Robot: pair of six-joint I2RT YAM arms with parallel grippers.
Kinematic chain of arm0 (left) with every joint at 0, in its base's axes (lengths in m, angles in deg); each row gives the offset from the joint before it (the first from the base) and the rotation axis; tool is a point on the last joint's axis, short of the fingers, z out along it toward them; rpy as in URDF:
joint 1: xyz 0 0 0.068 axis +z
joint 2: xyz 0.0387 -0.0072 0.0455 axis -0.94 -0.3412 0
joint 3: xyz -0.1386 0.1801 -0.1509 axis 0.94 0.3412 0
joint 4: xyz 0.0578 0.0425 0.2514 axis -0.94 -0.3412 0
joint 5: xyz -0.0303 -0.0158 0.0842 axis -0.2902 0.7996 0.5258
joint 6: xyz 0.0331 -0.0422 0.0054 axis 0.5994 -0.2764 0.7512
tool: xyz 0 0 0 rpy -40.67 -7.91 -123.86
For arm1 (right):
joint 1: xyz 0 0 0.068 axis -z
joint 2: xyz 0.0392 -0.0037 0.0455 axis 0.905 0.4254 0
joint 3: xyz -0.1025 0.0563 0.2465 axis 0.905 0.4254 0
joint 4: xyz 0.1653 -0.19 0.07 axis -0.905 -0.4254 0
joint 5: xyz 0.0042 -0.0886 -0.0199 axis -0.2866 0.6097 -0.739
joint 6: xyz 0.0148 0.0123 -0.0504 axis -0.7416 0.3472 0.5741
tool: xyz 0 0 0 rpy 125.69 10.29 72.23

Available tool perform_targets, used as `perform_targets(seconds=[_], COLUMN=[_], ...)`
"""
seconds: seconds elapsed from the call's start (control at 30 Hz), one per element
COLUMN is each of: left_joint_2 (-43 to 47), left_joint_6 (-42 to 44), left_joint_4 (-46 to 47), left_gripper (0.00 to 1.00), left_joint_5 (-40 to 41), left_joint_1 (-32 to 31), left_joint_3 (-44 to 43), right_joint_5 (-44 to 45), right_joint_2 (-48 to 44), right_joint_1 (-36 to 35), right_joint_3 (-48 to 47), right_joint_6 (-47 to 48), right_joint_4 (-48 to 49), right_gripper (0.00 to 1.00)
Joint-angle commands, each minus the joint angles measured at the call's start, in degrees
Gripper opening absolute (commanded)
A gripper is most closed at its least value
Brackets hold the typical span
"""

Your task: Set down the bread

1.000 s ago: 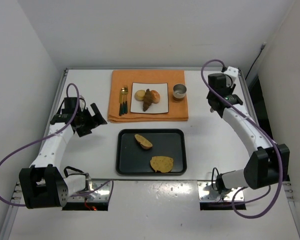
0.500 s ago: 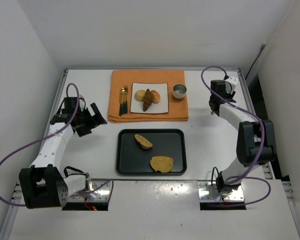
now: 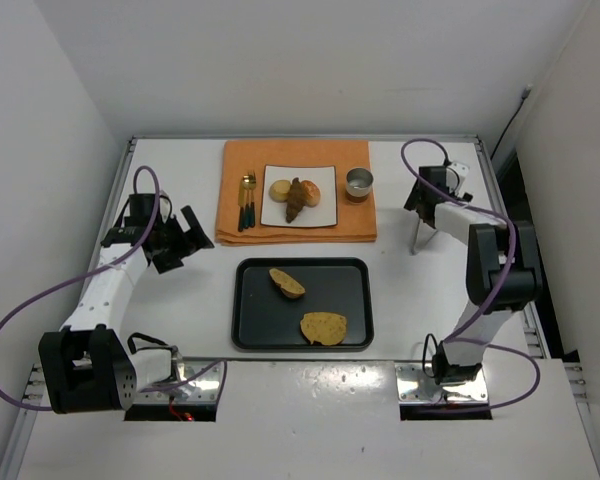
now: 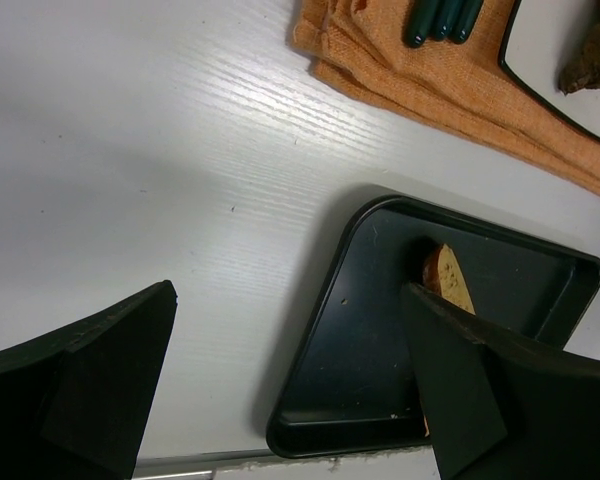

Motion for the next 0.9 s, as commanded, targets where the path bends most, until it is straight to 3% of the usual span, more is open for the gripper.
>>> perform_targets(seconds=[0.0,0.1,0.27,0.6,0.87], left_joint_2=[0.09,0.09,0.09,1.49,6.15], left_joint_6=[-0.18,-0.71,-0.71,-1.94,-1.41], left_joint_4=[1.77,1.77,1.77,4.14,4.14], left_gripper=[1.0,1.0,1.0,1.0,1.0], left_joint_5=[0.06,0.06,-0.47,-5.56,-6.62], left_joint_1=[0.01,0.01,-0.51,-3.76,-4.82], left_joint_3=[-2.01,-2.01,-2.54,-3.68,-3.68], right_joint_5=[-0.62,-0.62,-3.5,-6.59,-11.25], right_joint_2=[-5.33,-8.39,-13.23,-16.32,-15.8], right_joint_1=[0.18,0.18,-0.44,-0.96,-0.96], right_joint_3=[-6.1,-10.76,-10.52,-7.61,-8.23], right_joint_6=[-1.48,-1.48,-3.23,-5.17,-5.69], right_joint_4=[-5.0,-13.07,-21.09,-27.17,-26.56], right_gripper=[0.99,0.99,0.99,0.99,0.99])
